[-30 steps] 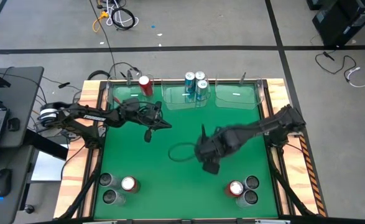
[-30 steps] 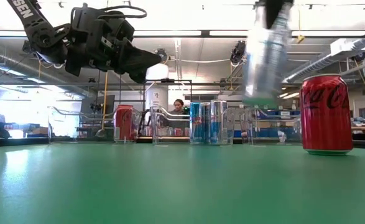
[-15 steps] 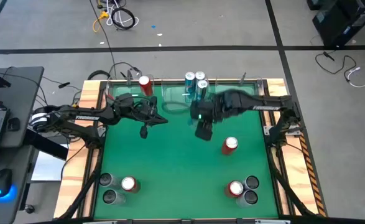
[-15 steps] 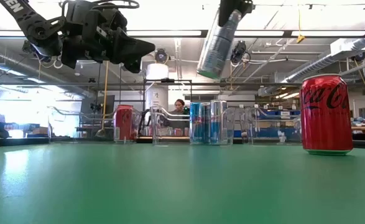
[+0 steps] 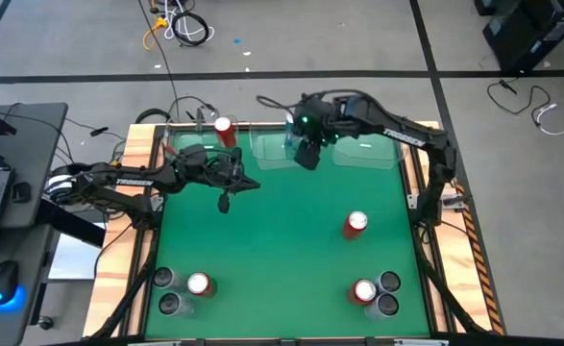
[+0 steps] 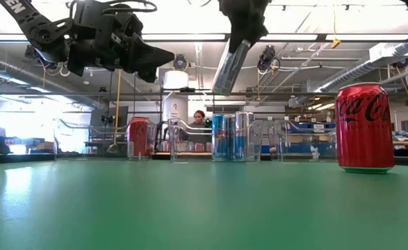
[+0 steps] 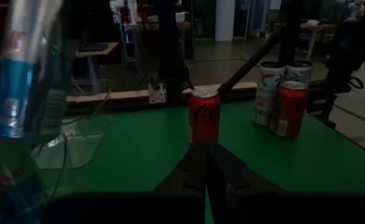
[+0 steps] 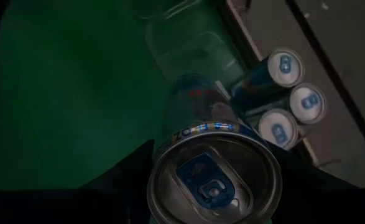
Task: Sort soda cans
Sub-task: Put the blue soda can into the transparent middle bin
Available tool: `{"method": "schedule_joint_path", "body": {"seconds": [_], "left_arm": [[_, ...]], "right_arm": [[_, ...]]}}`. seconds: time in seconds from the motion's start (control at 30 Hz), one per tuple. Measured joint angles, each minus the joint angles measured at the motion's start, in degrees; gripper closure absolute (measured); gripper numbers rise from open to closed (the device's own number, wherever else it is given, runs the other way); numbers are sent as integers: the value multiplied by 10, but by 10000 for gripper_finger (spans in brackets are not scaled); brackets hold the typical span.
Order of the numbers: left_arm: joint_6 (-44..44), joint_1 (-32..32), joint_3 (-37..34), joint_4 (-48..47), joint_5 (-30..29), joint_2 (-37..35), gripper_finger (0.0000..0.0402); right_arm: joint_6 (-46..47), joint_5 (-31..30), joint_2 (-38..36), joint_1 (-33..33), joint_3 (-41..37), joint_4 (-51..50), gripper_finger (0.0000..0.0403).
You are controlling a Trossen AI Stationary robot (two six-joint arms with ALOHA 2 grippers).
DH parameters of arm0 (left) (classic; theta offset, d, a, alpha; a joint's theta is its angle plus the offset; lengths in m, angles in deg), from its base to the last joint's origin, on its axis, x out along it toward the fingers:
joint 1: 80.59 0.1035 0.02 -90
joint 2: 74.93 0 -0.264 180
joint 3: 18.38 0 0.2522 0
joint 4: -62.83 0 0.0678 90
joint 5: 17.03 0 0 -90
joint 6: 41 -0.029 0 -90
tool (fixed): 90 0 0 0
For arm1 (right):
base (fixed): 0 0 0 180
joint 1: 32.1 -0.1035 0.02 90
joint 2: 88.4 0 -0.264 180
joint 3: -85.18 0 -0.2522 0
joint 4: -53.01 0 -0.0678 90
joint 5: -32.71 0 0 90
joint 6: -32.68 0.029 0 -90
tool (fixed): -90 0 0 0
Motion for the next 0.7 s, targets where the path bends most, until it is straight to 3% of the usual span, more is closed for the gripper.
{"method": "schedule_joint_path", "body": {"seconds": [0.23, 0.5, 0.7], "left_arm": [[0, 0, 0, -15, -3, 0, 397], [0, 0, 0, -18, -3, 0, 397], [0, 0, 0, -24, -3, 0, 397]], "right_arm": [[-52, 1, 62, 49, 50, -8, 180], [-107, -5, 167, 68, 163, -87, 180], [-139, -26, 206, 71, 155, -100, 180]]}}
